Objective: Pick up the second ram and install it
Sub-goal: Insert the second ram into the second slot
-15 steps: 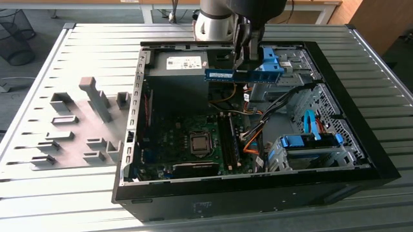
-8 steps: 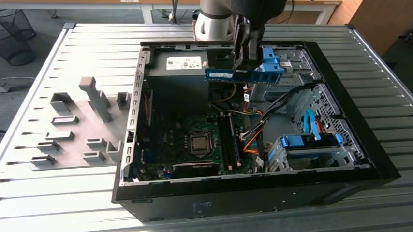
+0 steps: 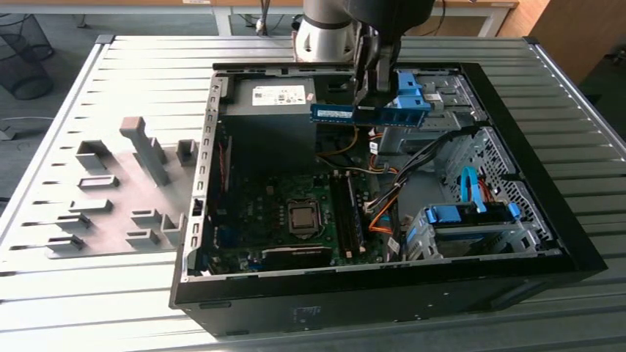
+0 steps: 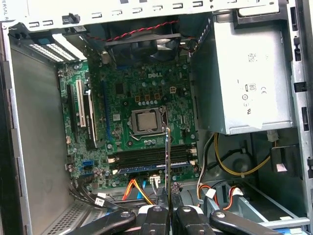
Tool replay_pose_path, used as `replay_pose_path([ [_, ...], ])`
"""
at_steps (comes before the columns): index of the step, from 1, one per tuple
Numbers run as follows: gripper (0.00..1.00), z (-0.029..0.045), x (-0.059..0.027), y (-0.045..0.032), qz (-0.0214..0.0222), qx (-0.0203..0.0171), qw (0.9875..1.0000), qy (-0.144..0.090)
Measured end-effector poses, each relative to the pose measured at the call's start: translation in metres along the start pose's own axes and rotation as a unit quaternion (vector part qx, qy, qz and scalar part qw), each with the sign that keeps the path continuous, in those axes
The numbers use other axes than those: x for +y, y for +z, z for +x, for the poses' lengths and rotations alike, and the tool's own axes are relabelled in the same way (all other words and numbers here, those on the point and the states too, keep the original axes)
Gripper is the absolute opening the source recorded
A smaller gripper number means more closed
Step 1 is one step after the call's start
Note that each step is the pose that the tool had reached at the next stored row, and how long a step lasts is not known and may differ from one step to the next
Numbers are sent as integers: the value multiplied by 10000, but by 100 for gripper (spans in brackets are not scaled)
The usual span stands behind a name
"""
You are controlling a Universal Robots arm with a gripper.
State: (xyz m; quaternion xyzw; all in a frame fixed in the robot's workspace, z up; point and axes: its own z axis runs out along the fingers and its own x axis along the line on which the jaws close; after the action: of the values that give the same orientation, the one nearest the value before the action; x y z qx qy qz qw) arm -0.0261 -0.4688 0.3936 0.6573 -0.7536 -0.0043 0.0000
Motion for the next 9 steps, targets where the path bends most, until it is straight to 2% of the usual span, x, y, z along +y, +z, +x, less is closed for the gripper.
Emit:
replay_pose_path([
  [9,14,0,0,0,0,-1,9999,112],
])
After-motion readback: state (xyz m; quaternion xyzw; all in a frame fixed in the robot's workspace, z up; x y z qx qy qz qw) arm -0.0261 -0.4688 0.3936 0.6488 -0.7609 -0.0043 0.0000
